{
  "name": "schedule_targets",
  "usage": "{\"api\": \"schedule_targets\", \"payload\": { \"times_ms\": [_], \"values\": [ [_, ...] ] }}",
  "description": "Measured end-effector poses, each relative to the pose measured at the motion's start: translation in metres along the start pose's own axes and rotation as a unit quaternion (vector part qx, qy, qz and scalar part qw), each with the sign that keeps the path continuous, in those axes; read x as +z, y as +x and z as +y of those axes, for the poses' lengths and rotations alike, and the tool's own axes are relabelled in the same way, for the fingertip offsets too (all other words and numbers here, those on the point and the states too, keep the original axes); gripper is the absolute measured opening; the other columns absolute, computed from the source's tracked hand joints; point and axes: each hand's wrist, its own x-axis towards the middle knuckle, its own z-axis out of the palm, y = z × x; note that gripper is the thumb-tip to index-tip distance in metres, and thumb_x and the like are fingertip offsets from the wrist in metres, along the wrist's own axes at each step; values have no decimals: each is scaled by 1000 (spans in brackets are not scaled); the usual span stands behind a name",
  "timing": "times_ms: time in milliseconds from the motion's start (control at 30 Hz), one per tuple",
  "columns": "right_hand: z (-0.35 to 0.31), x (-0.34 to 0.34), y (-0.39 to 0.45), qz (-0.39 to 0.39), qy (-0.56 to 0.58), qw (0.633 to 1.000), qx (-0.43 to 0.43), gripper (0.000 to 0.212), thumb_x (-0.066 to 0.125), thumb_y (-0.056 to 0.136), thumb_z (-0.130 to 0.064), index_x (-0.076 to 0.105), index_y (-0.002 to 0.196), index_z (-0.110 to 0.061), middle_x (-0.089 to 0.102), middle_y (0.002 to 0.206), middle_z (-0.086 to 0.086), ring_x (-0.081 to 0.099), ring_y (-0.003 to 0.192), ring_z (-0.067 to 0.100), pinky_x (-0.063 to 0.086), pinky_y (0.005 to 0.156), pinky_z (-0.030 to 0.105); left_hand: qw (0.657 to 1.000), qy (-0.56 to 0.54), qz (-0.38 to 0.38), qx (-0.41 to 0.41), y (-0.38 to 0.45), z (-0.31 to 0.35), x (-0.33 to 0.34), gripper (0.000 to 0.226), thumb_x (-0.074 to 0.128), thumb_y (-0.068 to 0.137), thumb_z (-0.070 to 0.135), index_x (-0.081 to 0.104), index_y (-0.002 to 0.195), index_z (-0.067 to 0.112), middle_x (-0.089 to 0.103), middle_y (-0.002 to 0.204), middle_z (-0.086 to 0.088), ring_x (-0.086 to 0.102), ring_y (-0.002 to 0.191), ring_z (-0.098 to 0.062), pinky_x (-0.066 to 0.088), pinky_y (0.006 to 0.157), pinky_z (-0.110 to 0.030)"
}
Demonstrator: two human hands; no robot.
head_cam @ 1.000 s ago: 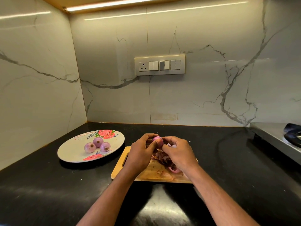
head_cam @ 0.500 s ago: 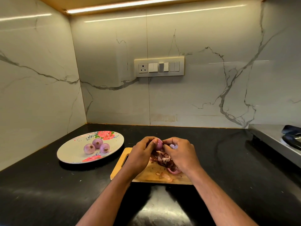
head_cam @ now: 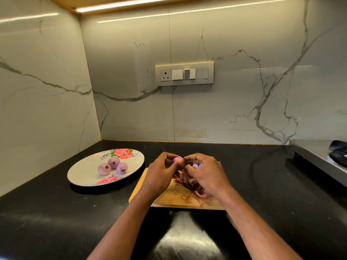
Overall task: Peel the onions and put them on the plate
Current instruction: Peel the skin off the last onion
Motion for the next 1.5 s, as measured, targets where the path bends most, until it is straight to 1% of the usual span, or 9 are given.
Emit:
{"api": "schedule_targets", "payload": {
  "times_ms": [167,367,533,700,900,1167,1267,1367,1500],
  "values": [
    [3,-1,-2,-9,5,1000,-1,25,73,91,-28,73,116,-31,75,103,-15,68,99,-1,49,72,5,999,-26,-30,-7,-2,2,0,25,56,99,33,61,119,19,70,102,6,69,88,-7,57,73,-19],
    [0,3,-8,41,-34,998,-40,25,72,91,-23,75,116,-28,75,104,-13,67,97,2,55,89,18,997,-36,-54,-30,-3,6,-1,29,45,103,41,58,114,18,67,99,-3,62,77,-10,50,66,-20],
    [2,2,-6,74,-54,994,-54,20,73,90,-24,76,110,-26,74,100,-11,64,92,2,47,74,7,987,-102,-99,-69,-4,6,-2,38,42,102,46,57,117,14,65,103,-10,59,82,-15,50,74,-27],
    [3,-1,-2,95,-74,990,-68,13,73,90,-25,77,103,-26,73,95,-12,64,86,0,45,70,6,978,-145,-126,-87,-4,10,-6,36,46,102,41,59,117,11,64,96,-7,58,71,-9,48,63,-20],
    [8,-3,0,117,-105,986,-54,11,69,92,-33,75,102,-29,70,95,-12,63,90,5,55,78,25,981,-111,-121,-99,-5,9,-8,32,40,106,34,62,113,12,60,104,-10,54,80,-15,47,66,-24],
    [1,-5,-2,-23,-125,991,-43,36,68,93,-33,63,128,-36,60,130,-10,52,122,12,46,106,34,983,-137,-70,-101,-3,8,-11,23,45,104,29,52,115,11,55,109,-13,52,80,-18,47,67,-26],
    [-3,-10,-3,-48,-58,995,-60,46,67,94,-26,56,137,-39,53,142,-13,49,128,10,43,105,26,984,-132,-80,-92,-2,8,-11,22,43,105,25,59,116,14,58,112,-7,58,87,-17,49,69,-24],
    [-4,-11,-2,-70,-29,995,-70,43,67,95,-28,59,134,-43,54,141,-17,51,125,6,40,93,13,981,-150,-79,-91,-2,7,-11,21,46,105,22,58,121,16,59,117,-7,61,93,-17,50,68,-21],
    [-3,-10,-2,-54,-13,996,-71,29,70,93,-30,70,120,-39,68,119,-21,59,114,-1,49,103,27,978,-173,-71,-91,-1,6,-11,20,51,103,22,55,121,13,61,115,-10,63,91,-17,52,67,-20]
  ]
}}
